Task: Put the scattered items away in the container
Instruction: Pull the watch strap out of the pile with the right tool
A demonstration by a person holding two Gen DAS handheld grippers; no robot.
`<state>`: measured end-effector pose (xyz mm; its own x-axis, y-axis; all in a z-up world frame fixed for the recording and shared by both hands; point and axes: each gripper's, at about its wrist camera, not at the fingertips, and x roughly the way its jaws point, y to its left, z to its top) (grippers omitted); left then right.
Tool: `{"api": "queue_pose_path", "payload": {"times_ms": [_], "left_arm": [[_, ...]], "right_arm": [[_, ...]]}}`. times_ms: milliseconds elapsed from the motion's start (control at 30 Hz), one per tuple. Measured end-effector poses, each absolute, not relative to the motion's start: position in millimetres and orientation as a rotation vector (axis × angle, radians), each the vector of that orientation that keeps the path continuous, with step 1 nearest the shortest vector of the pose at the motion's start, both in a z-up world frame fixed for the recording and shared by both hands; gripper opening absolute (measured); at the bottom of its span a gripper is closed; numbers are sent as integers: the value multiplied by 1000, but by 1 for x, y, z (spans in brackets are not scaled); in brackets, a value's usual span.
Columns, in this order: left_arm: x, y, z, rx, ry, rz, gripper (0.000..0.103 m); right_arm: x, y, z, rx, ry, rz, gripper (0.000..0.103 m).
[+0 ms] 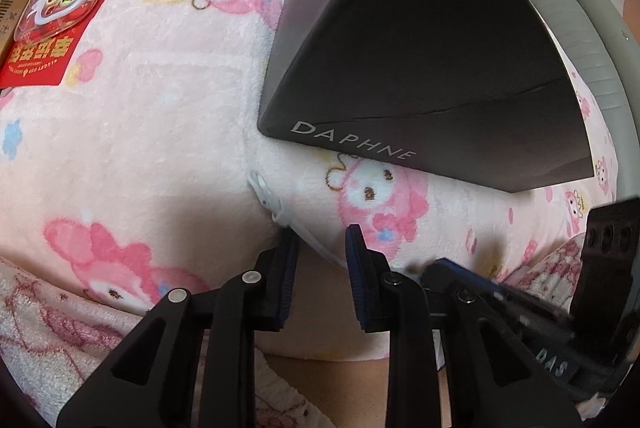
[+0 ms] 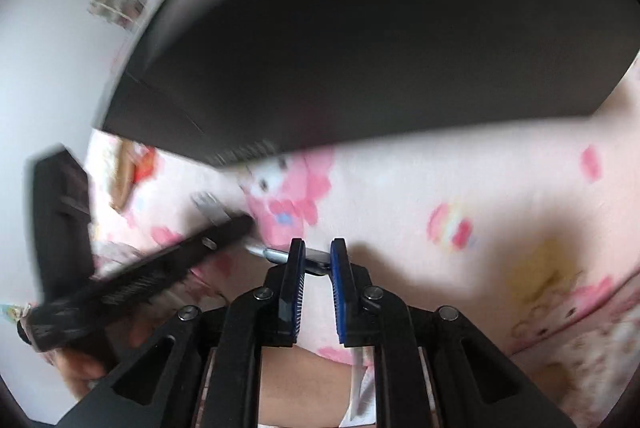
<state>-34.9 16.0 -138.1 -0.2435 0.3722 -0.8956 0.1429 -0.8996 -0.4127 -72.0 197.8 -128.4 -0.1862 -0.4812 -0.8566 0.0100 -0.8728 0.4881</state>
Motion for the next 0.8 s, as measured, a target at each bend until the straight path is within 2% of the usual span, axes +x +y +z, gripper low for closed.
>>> {"api": "queue_pose_path", "payload": {"times_ms": [200,367,467,667,800], "left_arm": [[-35,17,-139,-1853,-607,2281,24],[-34,18,-138,-1864,-577,2286,24],[-32,17,-137,-1865,-573,2281,24],[-28,19,-138,-1911,-476,2264,24],[-25,14,-136,-1880,-509,2263,24]], "right_arm": [[-59,195,-119,1758,-459,-2114,11],[-38,211,-122,1770,-706,-1977,11],[-35,214,-129,1809,-792,-1919,12],[-45,219,-136,1835,-943,-2008,22],[-46,228,-134,1848,-1073,-1973,25]]}}
